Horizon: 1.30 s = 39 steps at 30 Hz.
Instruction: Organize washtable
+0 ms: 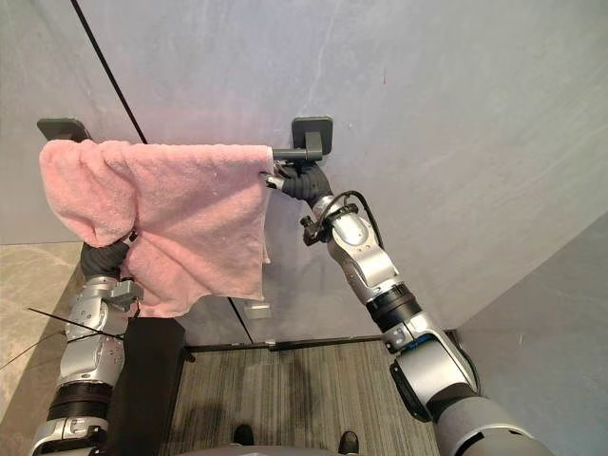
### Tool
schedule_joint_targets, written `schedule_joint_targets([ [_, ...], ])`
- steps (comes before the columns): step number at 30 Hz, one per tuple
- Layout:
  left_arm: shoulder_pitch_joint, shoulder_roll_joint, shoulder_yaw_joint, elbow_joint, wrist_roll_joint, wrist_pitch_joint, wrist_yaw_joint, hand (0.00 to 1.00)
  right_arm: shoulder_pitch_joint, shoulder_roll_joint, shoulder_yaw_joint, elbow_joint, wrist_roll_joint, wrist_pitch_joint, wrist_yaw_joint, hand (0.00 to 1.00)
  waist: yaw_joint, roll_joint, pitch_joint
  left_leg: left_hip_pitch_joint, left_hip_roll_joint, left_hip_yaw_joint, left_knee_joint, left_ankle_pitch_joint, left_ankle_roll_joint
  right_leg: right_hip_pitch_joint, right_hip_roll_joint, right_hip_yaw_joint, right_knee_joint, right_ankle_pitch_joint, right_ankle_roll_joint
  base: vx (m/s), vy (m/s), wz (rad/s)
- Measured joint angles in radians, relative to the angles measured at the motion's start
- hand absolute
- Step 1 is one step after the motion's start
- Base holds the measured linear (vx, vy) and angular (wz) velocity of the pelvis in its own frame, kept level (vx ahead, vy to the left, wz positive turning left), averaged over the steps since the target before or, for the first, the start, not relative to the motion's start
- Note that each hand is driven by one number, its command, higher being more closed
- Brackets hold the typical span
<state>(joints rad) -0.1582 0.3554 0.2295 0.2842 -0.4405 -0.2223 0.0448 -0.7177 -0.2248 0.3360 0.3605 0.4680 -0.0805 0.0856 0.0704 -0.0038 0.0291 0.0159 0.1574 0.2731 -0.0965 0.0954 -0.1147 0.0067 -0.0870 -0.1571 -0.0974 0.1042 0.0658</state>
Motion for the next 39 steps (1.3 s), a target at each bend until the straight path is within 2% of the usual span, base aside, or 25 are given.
schedule_joint_targets([
  [9,0.002,-0.004,0.020,0.000,-0.001,0.000,0.002,1.00,0.051,-0.043,-0.085,-0.033,0.005,-0.008,-0.020,1.00,-0.001,0.000,0.000,0.011,0.002,0.005,0.000,-0.001,0.000,0.003,-0.001,0.020,0.000,0.001,0.000,-0.01,0.002,-0.05],
  [17,0.003,-0.022,0.029,0.002,-0.019,0.000,0.001,1.00,0.062,-0.048,-0.090,-0.035,0.005,-0.012,-0.021,1.00,-0.001,0.000,0.000,0.012,0.002,0.004,-0.001,-0.001,0.000,0.003,-0.001,0.020,-0.001,0.002,0.000,0.00,0.000,0.00],
  [18,0.003,-0.022,0.028,0.002,-0.020,0.000,0.001,1.00,0.062,-0.047,-0.090,-0.035,0.006,-0.012,-0.021,0.00,-0.001,0.000,0.000,0.012,0.002,0.004,-0.001,-0.001,0.000,0.003,-0.001,0.020,-0.001,0.002,0.000,0.00,0.000,0.00],
  [23,0.001,-0.022,0.026,0.002,-0.020,0.000,0.001,1.00,0.062,-0.047,-0.080,-0.034,0.028,-0.012,-0.017,0.00,-0.002,0.000,0.000,0.011,0.002,0.003,-0.001,-0.001,0.000,0.002,-0.001,0.020,-0.001,0.002,0.000,0.00,0.000,0.00],
  [27,-0.001,-0.022,0.004,0.002,-0.020,0.001,-0.001,1.00,0.062,-0.056,-0.018,-0.034,0.072,-0.011,0.002,0.00,-0.001,0.000,0.000,0.011,0.002,0.003,-0.001,-0.001,0.000,0.002,-0.001,0.019,-0.001,0.002,0.000,0.00,0.000,0.00],
  [39,-0.031,-0.024,-0.069,0.028,-0.021,0.001,-0.002,1.00,0.005,-0.055,0.109,-0.031,0.080,0.002,0.027,0.00,-0.001,0.000,0.000,0.008,0.002,0.002,-0.002,0.000,0.000,0.000,-0.001,0.017,-0.001,0.004,0.000,0.00,0.000,0.00],
])
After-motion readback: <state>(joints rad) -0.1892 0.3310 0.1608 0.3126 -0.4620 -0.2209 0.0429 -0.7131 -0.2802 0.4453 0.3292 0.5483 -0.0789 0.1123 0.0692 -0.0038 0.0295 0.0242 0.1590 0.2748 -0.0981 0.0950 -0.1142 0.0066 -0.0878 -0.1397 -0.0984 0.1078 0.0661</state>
